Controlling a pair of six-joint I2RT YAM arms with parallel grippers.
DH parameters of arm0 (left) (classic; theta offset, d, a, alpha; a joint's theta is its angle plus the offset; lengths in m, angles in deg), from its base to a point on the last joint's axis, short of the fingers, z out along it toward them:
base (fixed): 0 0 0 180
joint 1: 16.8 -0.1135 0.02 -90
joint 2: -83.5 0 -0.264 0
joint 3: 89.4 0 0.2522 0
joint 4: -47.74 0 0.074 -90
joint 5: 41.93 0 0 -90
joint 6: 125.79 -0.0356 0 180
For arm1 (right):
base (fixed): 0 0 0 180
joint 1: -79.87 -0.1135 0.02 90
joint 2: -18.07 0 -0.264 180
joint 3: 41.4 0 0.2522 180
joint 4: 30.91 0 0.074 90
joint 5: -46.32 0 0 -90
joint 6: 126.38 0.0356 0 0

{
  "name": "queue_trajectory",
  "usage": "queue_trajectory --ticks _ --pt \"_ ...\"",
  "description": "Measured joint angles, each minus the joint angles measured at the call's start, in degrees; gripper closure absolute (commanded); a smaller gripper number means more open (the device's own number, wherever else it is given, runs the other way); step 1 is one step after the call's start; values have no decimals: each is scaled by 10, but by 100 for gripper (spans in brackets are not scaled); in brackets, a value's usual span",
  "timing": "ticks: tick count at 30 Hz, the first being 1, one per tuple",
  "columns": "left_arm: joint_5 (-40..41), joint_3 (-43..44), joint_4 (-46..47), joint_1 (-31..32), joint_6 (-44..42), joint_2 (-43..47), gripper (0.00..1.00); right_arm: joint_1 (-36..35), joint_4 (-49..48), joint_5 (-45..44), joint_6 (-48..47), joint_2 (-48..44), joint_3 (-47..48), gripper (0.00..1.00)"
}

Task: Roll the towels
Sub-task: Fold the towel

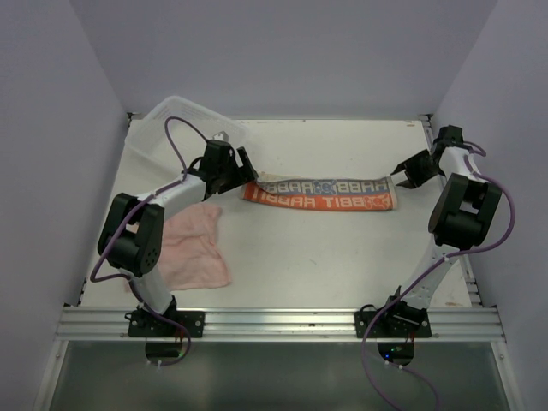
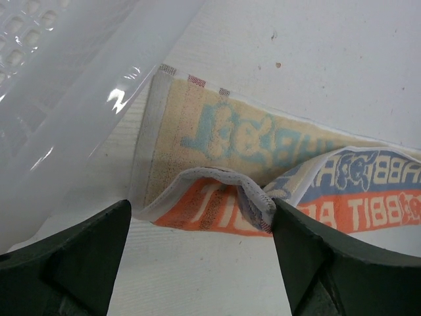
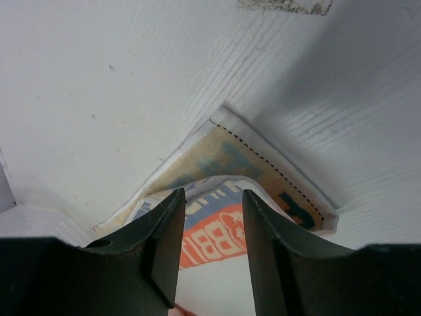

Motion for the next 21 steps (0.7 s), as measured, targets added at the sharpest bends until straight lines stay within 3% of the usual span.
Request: queue_trajectory --ticks 5,6,21 --pt "0 0 0 0 -7 0 7 0 4 -10 -6 0 0 53" --pt "0 0 0 0 -8 0 1 0 5 -10 -7 0 0 53" --pt "-15 0 7 -3 -22 32 0 1 22 -14 -22 -17 14 50"
